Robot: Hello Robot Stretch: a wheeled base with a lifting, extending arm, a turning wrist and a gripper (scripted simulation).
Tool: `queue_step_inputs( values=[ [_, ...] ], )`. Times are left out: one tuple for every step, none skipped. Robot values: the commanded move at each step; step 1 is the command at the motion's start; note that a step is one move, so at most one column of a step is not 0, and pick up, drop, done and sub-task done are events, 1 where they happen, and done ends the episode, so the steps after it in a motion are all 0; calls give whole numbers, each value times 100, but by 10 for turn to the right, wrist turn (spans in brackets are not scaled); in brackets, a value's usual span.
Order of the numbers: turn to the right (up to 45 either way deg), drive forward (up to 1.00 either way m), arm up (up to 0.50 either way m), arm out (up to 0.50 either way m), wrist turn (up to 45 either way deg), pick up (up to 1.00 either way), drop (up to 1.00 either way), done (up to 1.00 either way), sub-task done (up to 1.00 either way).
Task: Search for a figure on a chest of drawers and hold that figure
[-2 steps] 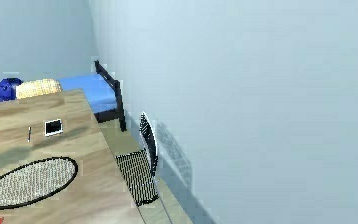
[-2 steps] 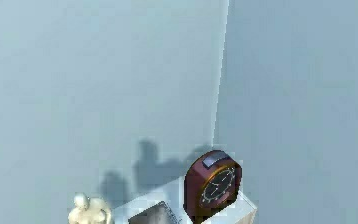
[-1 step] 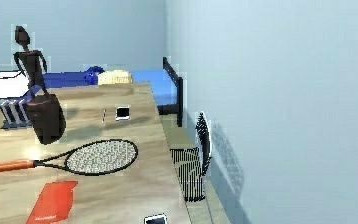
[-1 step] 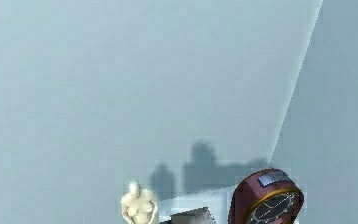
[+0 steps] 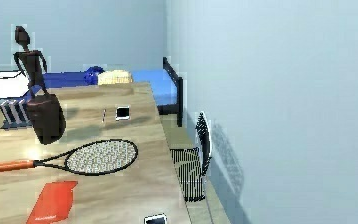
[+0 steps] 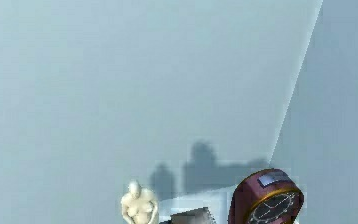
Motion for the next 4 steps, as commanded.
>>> queue_step_inputs(
  values=[
    [0, 0, 30, 0, 0, 0, 0, 0, 0],
    [0, 0, 0, 0, 450, 0, 0, 0, 0],
    [0, 0, 0, 0, 450, 0, 0, 0, 0],
    [0, 0, 0, 0, 450, 0, 0, 0, 0]
  ],
)
